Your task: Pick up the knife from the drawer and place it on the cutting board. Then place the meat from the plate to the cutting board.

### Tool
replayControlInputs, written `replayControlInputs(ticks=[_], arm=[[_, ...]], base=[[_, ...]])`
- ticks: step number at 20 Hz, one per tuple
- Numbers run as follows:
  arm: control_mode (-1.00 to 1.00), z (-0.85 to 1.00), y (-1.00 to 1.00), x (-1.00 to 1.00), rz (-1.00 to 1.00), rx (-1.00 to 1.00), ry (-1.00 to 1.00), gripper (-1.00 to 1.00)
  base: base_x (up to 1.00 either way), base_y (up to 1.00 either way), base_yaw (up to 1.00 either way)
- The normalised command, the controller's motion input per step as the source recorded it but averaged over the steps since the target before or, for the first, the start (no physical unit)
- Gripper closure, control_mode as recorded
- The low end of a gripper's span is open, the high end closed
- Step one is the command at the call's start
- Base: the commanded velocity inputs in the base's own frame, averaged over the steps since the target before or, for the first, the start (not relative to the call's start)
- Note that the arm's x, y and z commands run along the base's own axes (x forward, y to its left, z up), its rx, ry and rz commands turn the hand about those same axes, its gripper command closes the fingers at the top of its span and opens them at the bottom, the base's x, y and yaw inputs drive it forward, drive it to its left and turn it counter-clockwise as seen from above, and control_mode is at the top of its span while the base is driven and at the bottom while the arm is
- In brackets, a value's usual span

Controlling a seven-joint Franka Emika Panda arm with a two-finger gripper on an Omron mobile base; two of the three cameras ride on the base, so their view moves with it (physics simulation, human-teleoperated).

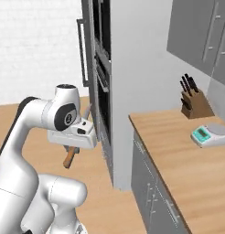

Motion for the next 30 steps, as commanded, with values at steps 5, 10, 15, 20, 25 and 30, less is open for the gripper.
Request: replayControlInputs(ticks=[5,10,15,20,25,30], arm=[[1.0,0.0,0.0,0.0,0.0,0.0,0.0,1.0],[1.0,0.0,0.0,0.0,0.0,0.0,0.0,1.0],[1.0,0.0,0.0,0.0,0.0,0.0,0.0,1.0],[1.0,0.0,0.0,0.0,0.0,0.0,0.0,1.0],[1.0,0.0,0.0,0.0,0.0,0.0,0.0,1.0],[1.0,0.0,0.0,0.0,0.0,0.0,0.0,1.0]], base=[[0.2,0.51,0.63],[0.61,0.52,0.49],[0.78,0.39,0.47],[0.22,0.31,0.8],[0.29,0.17,0.88],[0.47,0.06,0.84]])
